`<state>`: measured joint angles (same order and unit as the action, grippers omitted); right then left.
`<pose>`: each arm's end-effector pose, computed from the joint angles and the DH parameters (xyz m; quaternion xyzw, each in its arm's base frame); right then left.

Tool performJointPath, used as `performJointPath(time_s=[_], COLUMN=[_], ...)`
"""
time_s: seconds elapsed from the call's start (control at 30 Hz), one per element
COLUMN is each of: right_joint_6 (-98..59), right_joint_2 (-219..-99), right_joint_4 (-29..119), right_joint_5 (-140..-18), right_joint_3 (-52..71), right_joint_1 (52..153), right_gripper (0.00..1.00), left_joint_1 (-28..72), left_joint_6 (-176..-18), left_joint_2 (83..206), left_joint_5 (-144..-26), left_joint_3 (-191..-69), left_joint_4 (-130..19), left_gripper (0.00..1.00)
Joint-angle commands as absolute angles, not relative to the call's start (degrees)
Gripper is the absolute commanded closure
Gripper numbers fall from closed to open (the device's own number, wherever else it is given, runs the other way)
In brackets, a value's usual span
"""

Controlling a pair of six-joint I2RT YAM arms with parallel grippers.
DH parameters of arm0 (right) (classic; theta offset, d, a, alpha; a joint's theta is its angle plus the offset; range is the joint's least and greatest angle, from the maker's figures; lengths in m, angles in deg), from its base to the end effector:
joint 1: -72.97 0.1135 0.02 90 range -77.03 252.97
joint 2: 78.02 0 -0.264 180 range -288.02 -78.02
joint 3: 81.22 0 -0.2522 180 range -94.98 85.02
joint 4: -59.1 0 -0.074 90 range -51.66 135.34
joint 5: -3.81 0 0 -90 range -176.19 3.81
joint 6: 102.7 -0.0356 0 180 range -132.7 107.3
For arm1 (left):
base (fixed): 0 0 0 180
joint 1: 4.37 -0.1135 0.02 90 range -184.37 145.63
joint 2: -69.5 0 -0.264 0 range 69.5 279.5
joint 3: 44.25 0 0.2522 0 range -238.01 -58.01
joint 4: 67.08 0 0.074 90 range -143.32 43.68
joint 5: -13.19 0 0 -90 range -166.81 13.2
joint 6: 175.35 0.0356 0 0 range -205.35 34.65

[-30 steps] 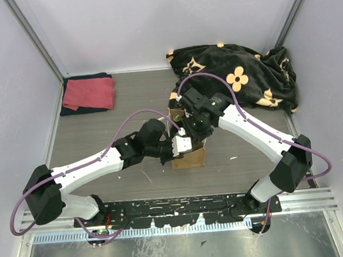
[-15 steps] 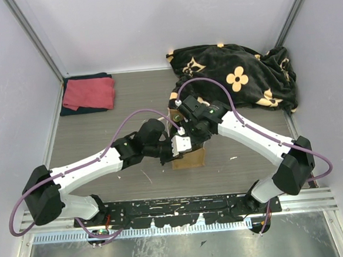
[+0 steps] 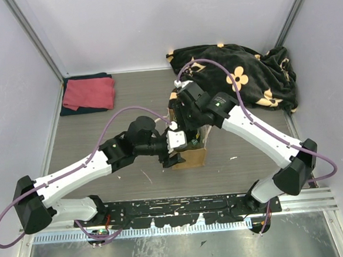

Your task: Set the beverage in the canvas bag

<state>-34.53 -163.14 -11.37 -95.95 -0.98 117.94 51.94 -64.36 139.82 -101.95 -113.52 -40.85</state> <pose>0.2185 0.2097 0.3500 -0.1665 0.9381 0.0933 0.2891 0.1414 -0.2394 0.3088 0.6090 0.5802 -0.3312 0.4276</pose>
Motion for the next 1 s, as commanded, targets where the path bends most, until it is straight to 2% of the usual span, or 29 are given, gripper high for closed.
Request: performJointPath(time_s=[0.0, 0.1, 0.17, 0.2, 0.27, 0.37, 0.63, 0.73, 0.97], right_joint_6=[-35.23, -34.87, -35.10, -35.35, -36.18, -37.19, -32.63, -32.51, -33.27], right_joint_2=[-159.03, -156.73, -154.50, -153.19, -150.34, -145.72, -139.35, -138.83, -136.73], right_joint_4=[-7.34, -6.84, -6.52, -6.56, -6.59, -6.23, 0.23, 2.51, 4.59], right_joint_5=[-101.45, -104.16, -107.35, -108.90, -112.07, -111.61, -91.24, -88.13, -87.34], right_joint_3=[-5.60, -7.51, -8.15, -8.25, -7.20, -3.06, 10.01, 14.07, 19.80], right_joint_1=[118.27, 118.25, 118.09, 117.73, 116.59, 111.19, 82.59, 79.20, 78.77], right_gripper=[0.33, 0.19, 0.03, 0.00, 0.00, 0.00, 0.00, 0.00, 0.00], left_joint_1=[52.22, 51.96, 51.17, 50.82, 49.90, 48.41, 42.43, 40.30, 39.75], left_joint_6=[-67.49, -70.70, -73.83, -75.52, -78.10, -80.64, -82.18, -82.61, -83.42], left_joint_2=[137.24, 135.77, 134.54, 133.97, 132.72, 130.77, 127.42, 126.27, 124.46], left_joint_5=[-100.09, -95.23, -91.64, -89.70, -86.08, -82.15, -76.88, -76.72, -75.82], left_joint_3=[-116.20, -116.98, -117.64, -118.02, -118.52, -118.98, -118.67, -117.31, -114.98], left_joint_4=[-41.85, -41.85, -41.08, -40.31, -38.10, -34.63, -27.68, -26.76, -25.98], left_gripper=[0.25, 0.18, 0.11, 0.07, 0.00, 0.02, 0.02, 0.02, 0.02])
